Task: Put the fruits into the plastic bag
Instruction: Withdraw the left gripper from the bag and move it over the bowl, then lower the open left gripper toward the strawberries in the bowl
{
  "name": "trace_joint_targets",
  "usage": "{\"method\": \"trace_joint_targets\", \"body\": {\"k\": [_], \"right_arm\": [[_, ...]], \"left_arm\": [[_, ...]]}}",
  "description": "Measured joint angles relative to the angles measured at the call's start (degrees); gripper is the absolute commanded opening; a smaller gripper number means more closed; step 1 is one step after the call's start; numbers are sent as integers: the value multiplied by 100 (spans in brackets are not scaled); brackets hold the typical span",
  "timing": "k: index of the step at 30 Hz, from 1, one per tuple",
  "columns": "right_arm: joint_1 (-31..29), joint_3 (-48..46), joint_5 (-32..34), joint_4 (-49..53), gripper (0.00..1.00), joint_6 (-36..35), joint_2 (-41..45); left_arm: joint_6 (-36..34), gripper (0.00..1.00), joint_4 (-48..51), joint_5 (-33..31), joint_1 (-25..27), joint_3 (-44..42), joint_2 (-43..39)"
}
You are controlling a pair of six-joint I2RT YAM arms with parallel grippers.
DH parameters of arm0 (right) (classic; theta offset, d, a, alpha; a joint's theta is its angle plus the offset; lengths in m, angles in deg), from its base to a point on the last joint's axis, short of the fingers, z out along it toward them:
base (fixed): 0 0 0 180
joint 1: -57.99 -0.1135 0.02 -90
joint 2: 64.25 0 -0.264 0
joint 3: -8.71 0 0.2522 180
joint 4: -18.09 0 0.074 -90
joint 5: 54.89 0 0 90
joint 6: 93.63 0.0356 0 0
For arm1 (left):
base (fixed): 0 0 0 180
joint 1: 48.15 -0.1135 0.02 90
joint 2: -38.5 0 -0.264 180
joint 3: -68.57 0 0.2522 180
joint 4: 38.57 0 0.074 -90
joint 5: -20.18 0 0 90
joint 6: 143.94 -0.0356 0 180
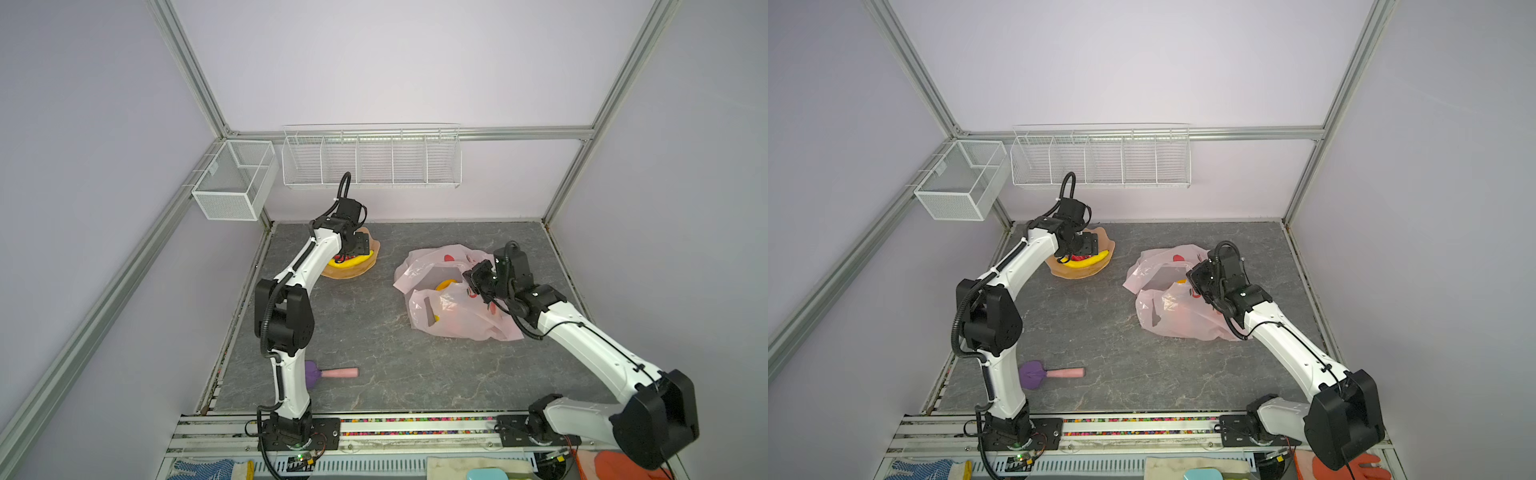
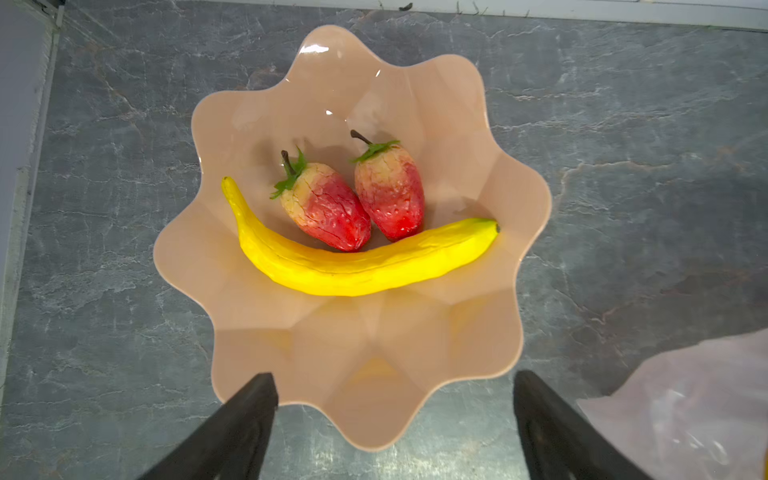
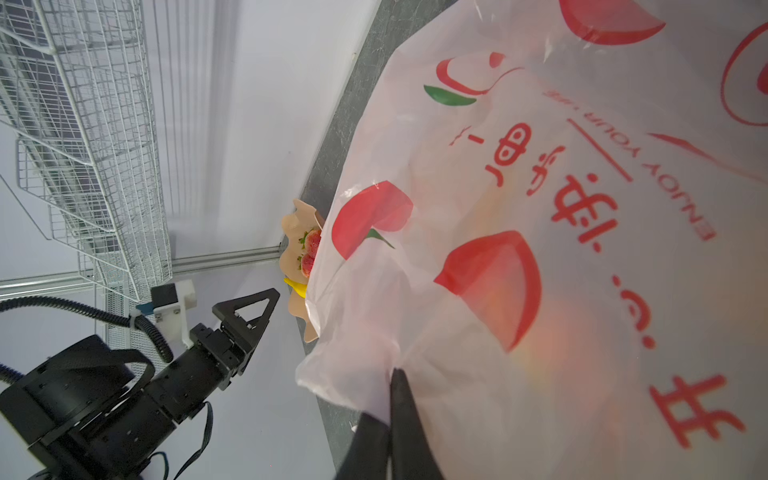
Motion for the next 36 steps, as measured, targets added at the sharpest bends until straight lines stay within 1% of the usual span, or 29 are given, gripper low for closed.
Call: {"method": "trace_joint_targets", "body": {"k": [5, 12, 18, 29, 36], "right_arm": [[0, 63, -2, 11, 6, -20, -50], [0, 87, -2, 59, 6, -24, -61], [0, 98, -4, 83, 6, -31, -74], [0, 155, -2, 203, 6, -63, -76], [0, 160, 0, 267, 6, -63, -76]], "left_arm": [[247, 82, 11, 225, -116, 546, 551], [389, 78, 105, 345, -216, 1655, 1521], [439, 77, 138, 374, -282, 2168, 1998], [417, 71, -179, 765, -382, 2243, 2229], [417, 69, -273, 752, -404, 2243, 2470]]}}
